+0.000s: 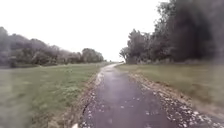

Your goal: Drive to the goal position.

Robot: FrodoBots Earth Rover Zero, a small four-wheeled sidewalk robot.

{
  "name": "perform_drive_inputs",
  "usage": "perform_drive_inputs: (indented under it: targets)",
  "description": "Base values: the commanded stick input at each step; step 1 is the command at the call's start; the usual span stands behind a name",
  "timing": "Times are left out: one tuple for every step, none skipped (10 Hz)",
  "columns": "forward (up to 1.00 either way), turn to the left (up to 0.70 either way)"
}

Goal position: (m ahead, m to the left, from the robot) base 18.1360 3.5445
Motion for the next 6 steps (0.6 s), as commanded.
perform_drive_inputs:
  targets:
    - [0.7,0.0]
    - [0.7,0.0]
    - [0.7,0.0]
    - [0.7,0.0]
    - [0.7,-0.28]
    - [0.7,-0.3]
